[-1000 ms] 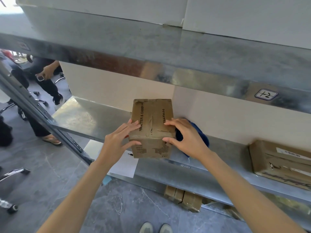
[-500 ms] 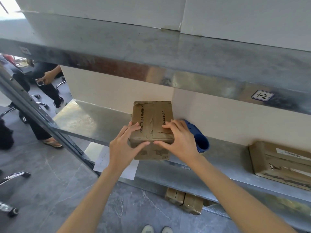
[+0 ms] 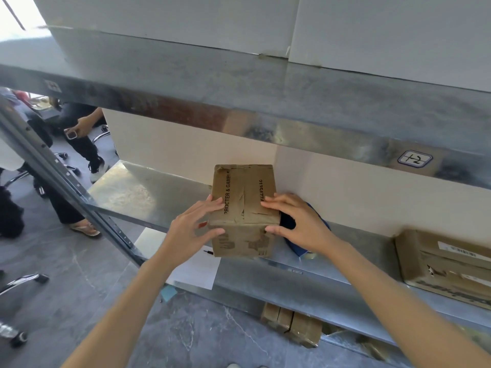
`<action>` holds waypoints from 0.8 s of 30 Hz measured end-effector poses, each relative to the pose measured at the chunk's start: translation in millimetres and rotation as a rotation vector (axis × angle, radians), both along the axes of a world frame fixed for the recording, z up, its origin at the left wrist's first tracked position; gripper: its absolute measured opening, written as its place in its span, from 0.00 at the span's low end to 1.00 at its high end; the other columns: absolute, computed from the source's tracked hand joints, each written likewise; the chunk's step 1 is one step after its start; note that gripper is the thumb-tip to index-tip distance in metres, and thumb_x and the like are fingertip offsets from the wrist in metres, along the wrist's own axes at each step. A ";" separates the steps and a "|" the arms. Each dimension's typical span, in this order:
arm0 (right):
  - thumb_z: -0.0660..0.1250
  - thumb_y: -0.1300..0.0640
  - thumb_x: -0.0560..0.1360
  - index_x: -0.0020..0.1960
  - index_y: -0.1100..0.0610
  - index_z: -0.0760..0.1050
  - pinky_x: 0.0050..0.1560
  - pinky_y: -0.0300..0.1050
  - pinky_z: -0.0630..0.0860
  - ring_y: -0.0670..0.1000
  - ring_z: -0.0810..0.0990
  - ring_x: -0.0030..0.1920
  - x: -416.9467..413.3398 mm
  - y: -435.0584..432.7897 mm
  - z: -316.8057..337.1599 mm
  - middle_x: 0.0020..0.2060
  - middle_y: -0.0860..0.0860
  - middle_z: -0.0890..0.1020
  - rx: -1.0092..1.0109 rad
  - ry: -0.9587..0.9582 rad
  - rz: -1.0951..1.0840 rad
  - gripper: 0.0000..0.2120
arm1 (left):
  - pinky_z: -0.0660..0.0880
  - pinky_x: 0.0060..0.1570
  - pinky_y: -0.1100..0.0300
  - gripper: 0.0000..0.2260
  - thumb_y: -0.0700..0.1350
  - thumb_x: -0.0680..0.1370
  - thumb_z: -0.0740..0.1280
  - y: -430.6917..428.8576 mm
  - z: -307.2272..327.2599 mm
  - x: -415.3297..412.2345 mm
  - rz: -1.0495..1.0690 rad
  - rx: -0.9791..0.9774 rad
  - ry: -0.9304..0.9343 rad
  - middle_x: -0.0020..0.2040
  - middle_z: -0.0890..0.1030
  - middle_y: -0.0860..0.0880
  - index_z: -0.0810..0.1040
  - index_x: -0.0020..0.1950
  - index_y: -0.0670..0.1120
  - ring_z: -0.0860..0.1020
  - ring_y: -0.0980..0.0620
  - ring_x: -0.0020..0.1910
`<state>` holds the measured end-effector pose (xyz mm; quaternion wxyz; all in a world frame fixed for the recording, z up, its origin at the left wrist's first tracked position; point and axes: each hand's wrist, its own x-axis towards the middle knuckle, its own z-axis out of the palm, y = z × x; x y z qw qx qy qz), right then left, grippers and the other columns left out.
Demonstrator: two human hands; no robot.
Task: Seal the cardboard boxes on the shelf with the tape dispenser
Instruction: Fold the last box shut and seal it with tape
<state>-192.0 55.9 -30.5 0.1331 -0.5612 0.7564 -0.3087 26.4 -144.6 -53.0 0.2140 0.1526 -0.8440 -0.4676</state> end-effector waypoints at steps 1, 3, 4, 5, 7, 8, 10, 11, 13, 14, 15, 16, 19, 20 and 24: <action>0.68 0.40 0.75 0.71 0.44 0.72 0.71 0.38 0.60 0.36 0.63 0.71 3.1 0.6 0.1 0.67 0.35 0.70 -0.019 0.005 -0.015 0.25 | 0.74 0.64 0.64 0.23 0.51 0.74 0.74 3.7 -1.4 -1.1 0.035 -0.006 0.016 0.68 0.74 0.66 0.76 0.68 0.54 0.64 0.65 0.73; 0.65 0.39 0.75 0.68 0.45 0.74 0.69 0.39 0.64 0.38 0.65 0.70 12.5 -0.6 -1.4 0.66 0.36 0.73 -0.063 0.015 -0.085 0.24 | 0.76 0.62 0.62 0.19 0.52 0.76 0.74 14.6 -4.6 -6.4 0.150 -0.023 0.078 0.66 0.75 0.65 0.78 0.66 0.53 0.66 0.64 0.73; 0.66 0.41 0.74 0.66 0.47 0.76 0.66 0.40 0.68 0.39 0.67 0.70 19.2 -3.8 -3.2 0.64 0.38 0.75 -0.096 0.028 -0.139 0.22 | 0.78 0.58 0.60 0.16 0.51 0.76 0.73 21.4 -5.7 -10.3 0.224 -0.038 0.115 0.64 0.76 0.65 0.80 0.63 0.54 0.67 0.65 0.72; 0.68 0.44 0.73 0.63 0.49 0.77 0.63 0.40 0.70 0.41 0.69 0.69 26.4 -8.4 -5.4 0.62 0.40 0.77 -0.137 0.043 -0.198 0.20 | 0.80 0.54 0.59 0.15 0.50 0.74 0.71 28.3 -6.1 -15.1 0.302 -0.058 0.147 0.62 0.77 0.66 0.81 0.60 0.54 0.69 0.66 0.70; 0.71 0.51 0.72 0.58 0.53 0.80 0.59 0.38 0.72 0.43 0.72 0.66 37.8 -16.8 -9.6 0.59 0.43 0.79 -0.213 0.058 -0.297 0.16 | 0.83 0.47 0.56 0.13 0.46 0.72 0.68 37.8 -6.7 -23.9 0.422 -0.094 0.194 0.58 0.80 0.64 0.83 0.55 0.52 0.71 0.71 0.66; 0.71 0.53 0.71 0.56 0.54 0.80 0.59 0.38 0.72 0.44 0.73 0.66 39.9 -19.0 -10.7 0.58 0.44 0.80 -0.239 0.047 -0.330 0.14 | 0.83 0.45 0.54 0.12 0.44 0.72 0.68 39.1 -7.3 -26.6 0.450 -0.099 0.209 0.56 0.81 0.62 0.84 0.54 0.51 0.72 0.73 0.63; 0.71 0.58 0.72 0.55 0.56 0.81 0.61 0.36 0.72 0.44 0.74 0.64 37.3 -19.0 -11.8 0.57 0.46 0.81 -0.273 0.013 -0.338 0.12 | 0.83 0.46 0.50 0.14 0.41 0.71 0.67 35.5 -7.9 -26.6 0.458 -0.083 0.222 0.54 0.82 0.60 0.85 0.53 0.51 0.74 0.73 0.61; 0.70 0.60 0.73 0.56 0.56 0.82 0.62 0.36 0.71 0.45 0.74 0.64 34.5 -17.8 -11.9 0.56 0.46 0.82 -0.275 -0.004 -0.320 0.12 | 0.83 0.48 0.50 0.14 0.40 0.71 0.66 31.4 -7.7 -24.9 0.443 -0.081 0.218 0.54 0.82 0.60 0.85 0.54 0.51 0.74 0.71 0.61; 0.67 0.63 0.76 0.58 0.55 0.82 0.64 0.38 0.71 0.45 0.74 0.65 28.3 -15.2 -10.8 0.57 0.45 0.81 -0.254 -0.023 -0.270 0.12 | 0.83 0.51 0.51 0.14 0.39 0.73 0.66 22.6 -8.2 -21.2 0.377 -0.090 0.198 0.55 0.83 0.60 0.85 0.55 0.50 0.75 0.69 0.63; 0.66 0.63 0.77 0.59 0.54 0.82 0.65 0.39 0.70 0.44 0.74 0.66 25.4 -14.1 -9.7 0.58 0.44 0.81 -0.241 -0.027 -0.246 0.13 | 0.82 0.53 0.51 0.14 0.37 0.75 0.67 19.4 -8.6 -19.2 0.334 -0.080 0.189 0.56 0.83 0.60 0.85 0.56 0.50 0.74 0.67 0.65; 0.65 0.63 0.78 0.60 0.52 0.81 0.66 0.39 0.69 0.43 0.73 0.66 22.9 -12.6 -8.9 0.58 0.43 0.81 -0.228 -0.033 -0.226 0.14 | 0.82 0.55 0.52 0.14 0.35 0.76 0.67 17.4 -8.1 -17.0 0.291 -0.052 0.178 0.57 0.83 0.60 0.84 0.57 0.50 0.74 0.65 0.66; 0.65 0.63 0.79 0.61 0.52 0.81 0.67 0.38 0.68 0.42 0.72 0.67 20.6 -11.0 -8.2 0.59 0.43 0.80 -0.216 -0.044 -0.206 0.14 | 0.81 0.56 0.54 0.15 0.33 0.78 0.67 15.8 -6.7 -14.5 0.252 -0.015 0.166 0.57 0.82 0.62 0.84 0.58 0.51 0.72 0.64 0.68; 0.65 0.58 0.81 0.64 0.49 0.79 0.69 0.35 0.64 0.39 0.70 0.68 15.6 -4.6 -5.8 0.62 0.41 0.78 -0.170 -0.107 -0.154 0.13 | 0.78 0.56 0.66 0.16 0.34 0.81 0.65 12.4 -2.3 -9.7 0.154 0.073 0.150 0.61 0.80 0.65 0.82 0.59 0.53 0.69 0.64 0.71; 0.64 0.57 0.81 0.64 0.49 0.78 0.69 0.35 0.64 0.39 0.70 0.68 15.1 -4.1 -5.3 0.63 0.41 0.78 -0.162 -0.120 -0.149 0.13 | 0.76 0.55 0.70 0.15 0.35 0.81 0.65 11.8 -0.7 -9.3 0.137 0.083 0.153 0.62 0.79 0.65 0.82 0.60 0.53 0.69 0.63 0.72; 0.64 0.56 0.81 0.65 0.48 0.77 0.71 0.41 0.65 0.40 0.69 0.69 13.7 -3.0 -3.1 0.64 0.41 0.78 -0.151 -0.125 -0.134 0.13 | 0.72 0.55 0.74 0.15 0.36 0.82 0.64 8.9 0.3 -6.9 0.089 0.127 0.145 0.64 0.79 0.64 0.82 0.60 0.54 0.67 0.61 0.73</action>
